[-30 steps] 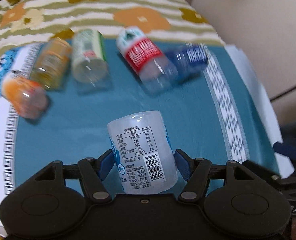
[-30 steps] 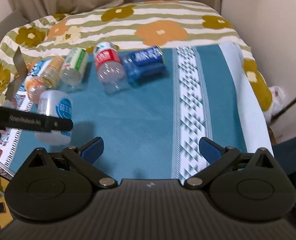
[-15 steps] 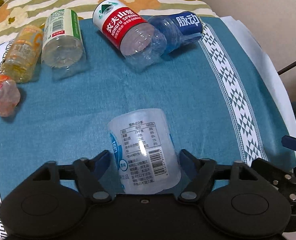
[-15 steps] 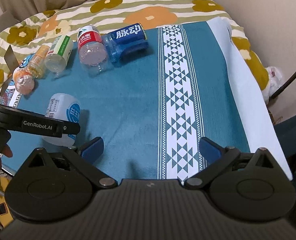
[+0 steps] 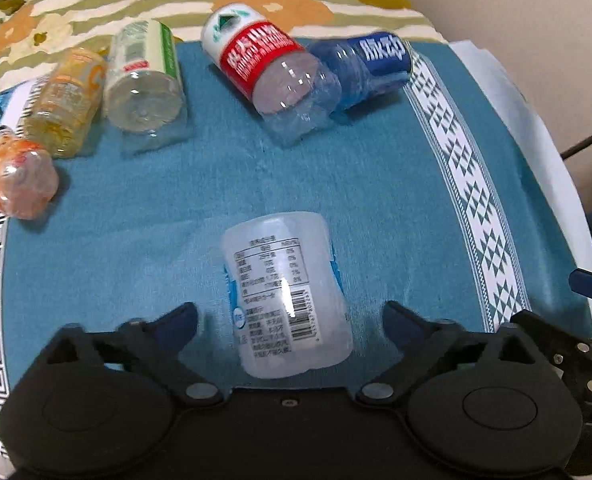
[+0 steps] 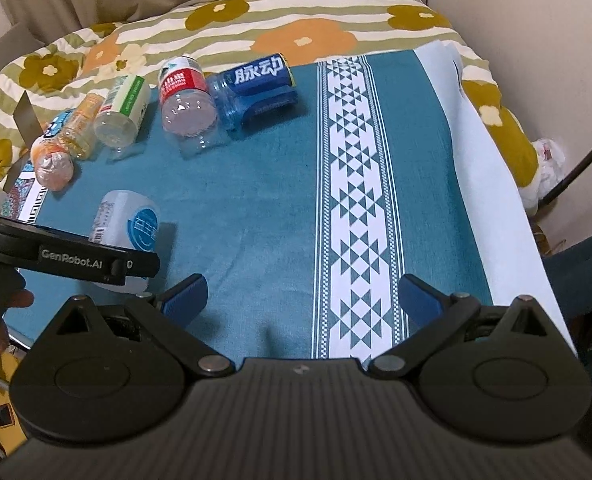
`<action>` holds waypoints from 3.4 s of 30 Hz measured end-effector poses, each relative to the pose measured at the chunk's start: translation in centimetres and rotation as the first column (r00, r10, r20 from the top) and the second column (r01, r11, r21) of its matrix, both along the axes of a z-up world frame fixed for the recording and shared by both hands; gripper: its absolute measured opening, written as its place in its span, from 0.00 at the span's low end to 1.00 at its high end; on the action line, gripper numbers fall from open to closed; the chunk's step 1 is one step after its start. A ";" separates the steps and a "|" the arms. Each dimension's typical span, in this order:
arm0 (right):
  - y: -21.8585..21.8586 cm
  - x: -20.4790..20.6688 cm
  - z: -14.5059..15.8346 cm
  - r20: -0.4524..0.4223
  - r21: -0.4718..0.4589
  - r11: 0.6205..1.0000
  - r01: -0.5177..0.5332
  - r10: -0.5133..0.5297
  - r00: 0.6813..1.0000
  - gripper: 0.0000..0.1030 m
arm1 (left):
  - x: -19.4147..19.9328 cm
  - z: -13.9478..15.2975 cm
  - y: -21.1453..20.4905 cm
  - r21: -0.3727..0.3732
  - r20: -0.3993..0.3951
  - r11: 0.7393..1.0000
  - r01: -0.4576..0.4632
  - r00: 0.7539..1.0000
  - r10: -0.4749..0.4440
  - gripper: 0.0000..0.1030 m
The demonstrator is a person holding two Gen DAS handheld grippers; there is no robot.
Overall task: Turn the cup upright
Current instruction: 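Lower the cup onto the cloth and open the left tool, then grasp the white cup lying on its side with the right tool, then lift and rotate the cup with the right tool until its rim faces up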
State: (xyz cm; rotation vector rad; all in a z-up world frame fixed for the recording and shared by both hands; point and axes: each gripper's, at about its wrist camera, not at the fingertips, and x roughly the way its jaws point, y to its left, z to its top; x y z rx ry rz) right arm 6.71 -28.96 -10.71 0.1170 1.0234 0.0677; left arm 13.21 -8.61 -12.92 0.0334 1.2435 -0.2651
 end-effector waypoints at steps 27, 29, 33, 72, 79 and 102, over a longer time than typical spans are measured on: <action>11.4 12.7 -1.1 -0.324 0.206 0.971 -0.126 0.189 0.927 1.00 | -6.6 4.6 13.5 -0.035 0.111 0.960 -0.276 0.954 0.278 1.00; 11.7 13.5 -2.1 -0.351 0.209 0.972 -0.107 0.176 0.920 0.97 | -6.6 4.2 14.4 -0.055 0.095 0.957 -0.285 0.952 0.290 1.00; 12.2 14.5 -3.5 -0.394 0.214 0.973 -0.082 0.162 0.905 0.90 | -6.8 3.6 15.1 -0.054 0.082 0.958 -0.283 0.955 0.287 1.00; 16.2 3.9 -3.1 0.510 0.021 0.991 0.132 -0.125 0.851 0.69 | -7.6 2.7 17.4 -0.025 0.154 0.967 -0.254 0.955 0.254 1.00; 17.2 4.4 -5.0 0.521 -0.011 0.989 0.148 -0.120 0.845 0.70 | -7.9 2.2 18.2 -0.004 0.167 0.969 -0.247 0.955 0.244 1.00; 17.7 3.8 -3.6 0.367 -0.098 0.995 -0.008 0.044 0.929 0.70 | -6.1 1.2 17.6 0.025 0.150 0.975 -0.220 0.965 0.214 1.00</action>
